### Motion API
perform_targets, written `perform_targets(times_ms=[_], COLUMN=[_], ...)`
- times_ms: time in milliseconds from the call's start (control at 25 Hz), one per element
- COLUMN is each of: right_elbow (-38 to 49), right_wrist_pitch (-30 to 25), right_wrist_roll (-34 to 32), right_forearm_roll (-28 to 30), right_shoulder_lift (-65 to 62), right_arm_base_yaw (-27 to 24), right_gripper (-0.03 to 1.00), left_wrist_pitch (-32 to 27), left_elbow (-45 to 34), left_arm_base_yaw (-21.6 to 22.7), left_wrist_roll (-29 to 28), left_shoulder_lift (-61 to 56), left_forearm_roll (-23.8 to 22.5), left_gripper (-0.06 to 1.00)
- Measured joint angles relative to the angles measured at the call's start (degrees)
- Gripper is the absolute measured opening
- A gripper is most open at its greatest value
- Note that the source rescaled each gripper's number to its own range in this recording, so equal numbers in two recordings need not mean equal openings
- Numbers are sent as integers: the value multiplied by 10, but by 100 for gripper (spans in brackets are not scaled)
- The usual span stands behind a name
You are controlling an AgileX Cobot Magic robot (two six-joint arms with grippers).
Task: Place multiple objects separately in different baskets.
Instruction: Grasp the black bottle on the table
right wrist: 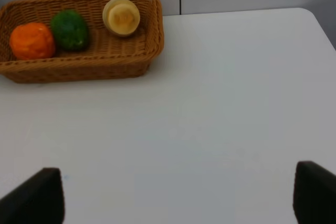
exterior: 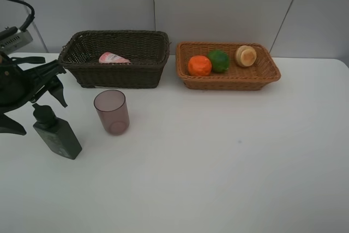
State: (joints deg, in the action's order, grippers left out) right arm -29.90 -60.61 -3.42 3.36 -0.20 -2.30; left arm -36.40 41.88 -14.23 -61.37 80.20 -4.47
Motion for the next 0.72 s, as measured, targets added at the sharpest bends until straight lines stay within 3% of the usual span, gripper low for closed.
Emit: perform_targets(times_ms=[520, 720], right_elbow=[0, 0], right_wrist_pitch=[0, 0], right_wrist_roll=[0, 0], right_forearm_roll=[0, 0], right_shoulder_lift=[0, 0], right_arm_base_yaw=[0, 0], right_gripper=[88, 88], left_wrist_pitch=[2, 7], left_elbow=[0, 0], left_arm_base_yaw=[0, 0], left_wrist_roll=[-113, -132], left_shoulder_lift=[0, 1], left_forearm_roll=[-27, -27], left_gripper=[100, 100])
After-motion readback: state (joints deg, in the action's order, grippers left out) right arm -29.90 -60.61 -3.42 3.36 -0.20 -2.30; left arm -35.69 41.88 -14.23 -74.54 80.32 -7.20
